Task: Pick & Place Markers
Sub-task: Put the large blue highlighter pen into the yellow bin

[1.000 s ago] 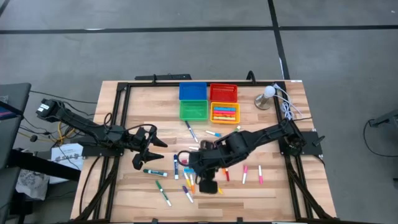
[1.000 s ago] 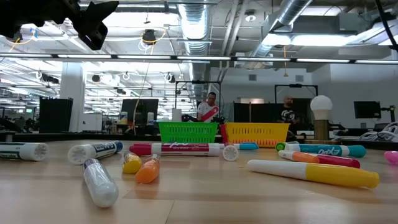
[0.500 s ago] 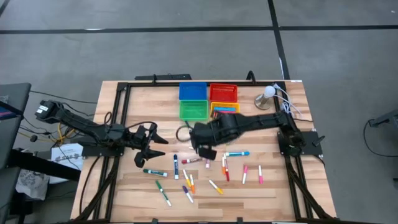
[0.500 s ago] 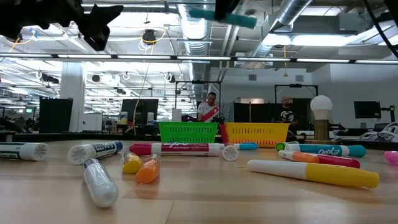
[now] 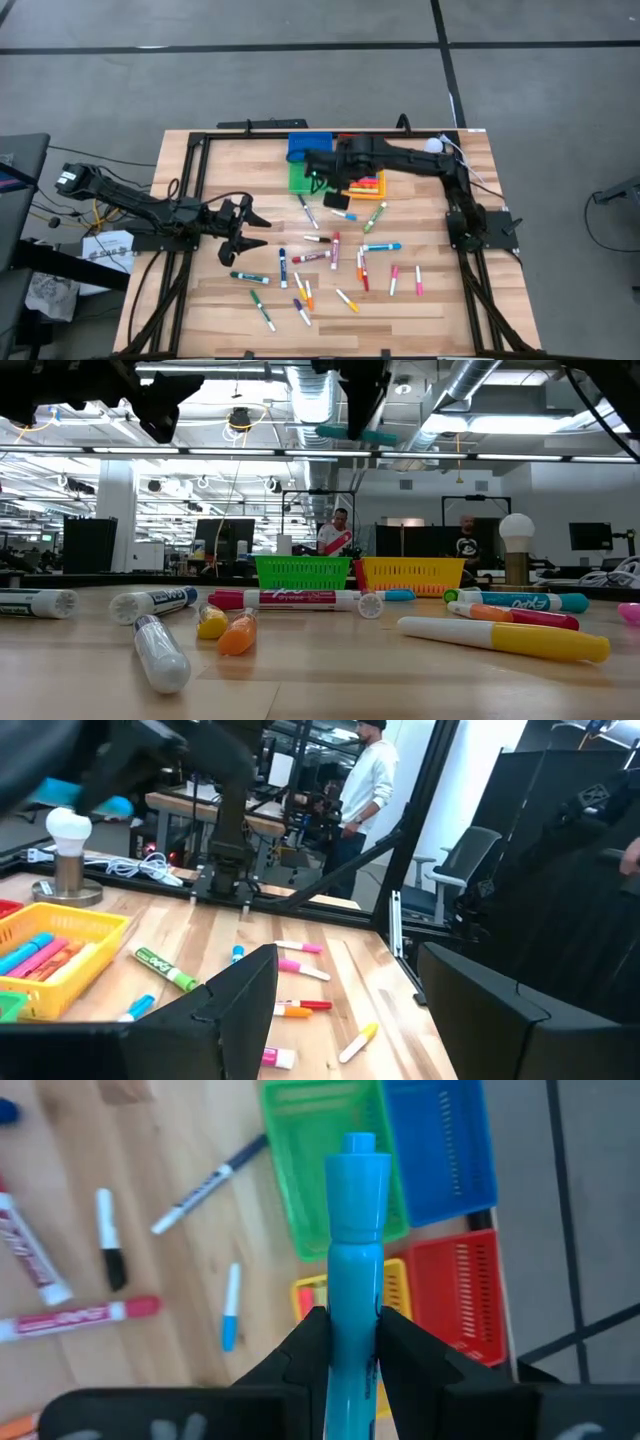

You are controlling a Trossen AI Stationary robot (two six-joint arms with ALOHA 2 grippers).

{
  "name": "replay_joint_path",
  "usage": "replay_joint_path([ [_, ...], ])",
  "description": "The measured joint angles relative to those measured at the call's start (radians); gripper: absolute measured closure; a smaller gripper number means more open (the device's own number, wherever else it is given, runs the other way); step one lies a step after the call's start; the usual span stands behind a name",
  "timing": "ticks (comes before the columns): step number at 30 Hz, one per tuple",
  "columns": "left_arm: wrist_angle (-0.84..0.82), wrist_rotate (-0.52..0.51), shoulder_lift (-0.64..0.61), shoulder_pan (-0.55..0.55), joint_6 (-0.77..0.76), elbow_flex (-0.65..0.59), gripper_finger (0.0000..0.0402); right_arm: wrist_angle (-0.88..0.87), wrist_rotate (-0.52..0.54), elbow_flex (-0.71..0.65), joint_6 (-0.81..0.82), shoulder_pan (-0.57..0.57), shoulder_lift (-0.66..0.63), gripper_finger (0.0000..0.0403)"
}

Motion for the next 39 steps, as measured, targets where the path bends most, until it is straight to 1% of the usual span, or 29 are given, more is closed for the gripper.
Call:
replay_joint_path([
  [4, 0.0, 0.0, -0.016, 0.0, 0.015, 0.0, 0.016, 0.0, -0.003, 0.0, -0.029, -0.037, 0.0, 0.0336],
  [10, -0.037, 0.0, -0.06, 0.0, 0.045, 0.0, 0.016, 0.012, -0.003, -0.016, -0.039, -0.045, -0.001, 0.0336],
  [14, -0.066, 0.001, -0.089, -0.002, 0.045, 0.0, 0.016, 0.036, -0.004, -0.101, -0.039, -0.045, 0.002, 0.0336],
  [19, -0.071, 0.005, -0.098, -0.003, 0.046, 0.0, 0.016, 0.124, -0.004, -0.24, -0.04, -0.045, 0.003, 0.0336],
  [24, -0.075, 0.049, -0.097, -0.004, 0.046, 0.0, 0.016, 0.15, -0.004, -0.35, -0.053, -0.05, 0.0, 0.0336],
  [29, -0.075, 0.055, -0.097, -0.003, 0.045, 0.0, 0.016, 0.203, -0.003, -0.466, -0.071, -0.075, 0.0, 0.0336],
  [33, -0.076, 0.055, -0.097, -0.003, 0.046, 0.0, 0.016, 0.237, -0.002, -0.531, -0.102, -0.109, 0.0, 0.0336],
  [39, -0.076, 0.055, -0.097, -0.003, 0.047, 0.0, 0.016, 0.251, 0.001, -0.573, -0.163, -0.164, -0.018, 0.0336],
])
